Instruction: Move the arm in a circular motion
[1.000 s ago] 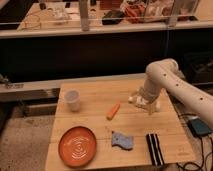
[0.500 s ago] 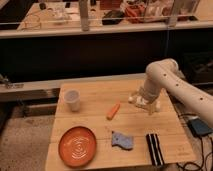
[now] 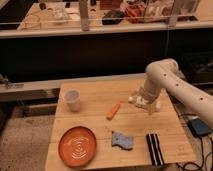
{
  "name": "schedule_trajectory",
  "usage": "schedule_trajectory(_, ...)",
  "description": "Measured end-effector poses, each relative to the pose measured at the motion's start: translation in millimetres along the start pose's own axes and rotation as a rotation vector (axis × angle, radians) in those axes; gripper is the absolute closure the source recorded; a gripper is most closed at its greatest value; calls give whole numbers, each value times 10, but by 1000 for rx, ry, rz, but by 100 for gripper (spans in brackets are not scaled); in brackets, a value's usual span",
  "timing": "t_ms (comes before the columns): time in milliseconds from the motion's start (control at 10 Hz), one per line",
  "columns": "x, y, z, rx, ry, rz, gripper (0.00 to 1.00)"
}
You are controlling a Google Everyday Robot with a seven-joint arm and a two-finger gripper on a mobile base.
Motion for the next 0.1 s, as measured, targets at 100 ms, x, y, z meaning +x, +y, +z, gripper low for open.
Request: schedule_trajectory(100,0,0,0,0,0,0,20)
